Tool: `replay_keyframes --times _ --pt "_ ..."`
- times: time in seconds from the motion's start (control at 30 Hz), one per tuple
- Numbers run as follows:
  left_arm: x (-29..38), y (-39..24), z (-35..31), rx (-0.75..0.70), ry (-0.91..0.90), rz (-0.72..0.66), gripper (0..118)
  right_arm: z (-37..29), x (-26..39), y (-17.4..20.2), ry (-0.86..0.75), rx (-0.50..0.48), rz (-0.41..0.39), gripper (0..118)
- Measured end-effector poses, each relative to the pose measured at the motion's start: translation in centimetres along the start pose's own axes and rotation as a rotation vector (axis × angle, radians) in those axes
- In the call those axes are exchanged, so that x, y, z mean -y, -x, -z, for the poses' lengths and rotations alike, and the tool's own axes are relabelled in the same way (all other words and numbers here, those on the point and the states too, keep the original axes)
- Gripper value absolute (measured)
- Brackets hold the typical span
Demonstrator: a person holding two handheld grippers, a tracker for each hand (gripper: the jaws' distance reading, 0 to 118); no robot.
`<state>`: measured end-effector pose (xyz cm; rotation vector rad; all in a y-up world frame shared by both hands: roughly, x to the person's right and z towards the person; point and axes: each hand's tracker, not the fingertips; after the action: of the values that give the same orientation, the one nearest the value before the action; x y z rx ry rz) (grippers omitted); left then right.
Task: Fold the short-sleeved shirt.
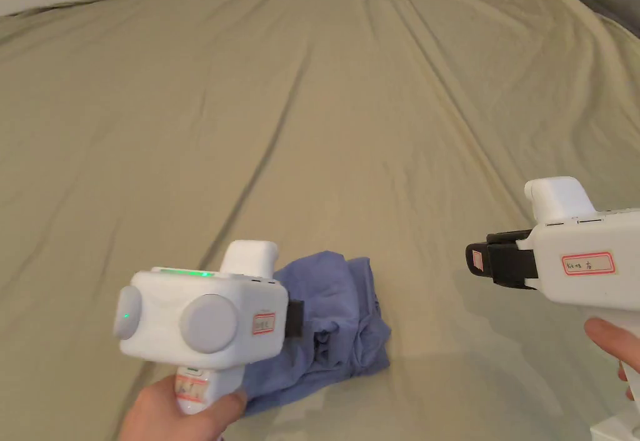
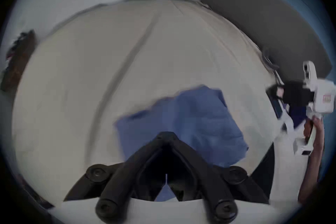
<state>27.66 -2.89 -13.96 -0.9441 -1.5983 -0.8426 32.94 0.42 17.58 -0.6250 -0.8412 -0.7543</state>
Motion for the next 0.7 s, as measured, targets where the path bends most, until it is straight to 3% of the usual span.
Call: replay_keyframes --times 0.17,0.33,0.4,0.5,0.7 --pt "-1.9 -6.3 6.2 -0.064 0.036 0.174 0 0.0 0.3 -0.3 0.029 0.033 0.004 2" --pt "-2.3 -8.2 3.9 0.037 -0.098 0.15 0 0.1 -0.1 -0.7 0.034 0.043 0.018 2" --pt "-2.2 -7.8 2.5 0.126 -0.143 0.109 0 0.0 -0.4 -0.2 0.026 0.044 0.01 2" --pt "-1.1 -6.4 -0.6 0.111 -0.189 0.092 0 -0.1 -1.2 0.8 0.014 0.03 -0.017 2" --pt "3.0 1.2 -7.7 -0.104 -0.264 0.008 0 0.3 -4.1 7.4 -0.012 -0.055 -0.165 2"
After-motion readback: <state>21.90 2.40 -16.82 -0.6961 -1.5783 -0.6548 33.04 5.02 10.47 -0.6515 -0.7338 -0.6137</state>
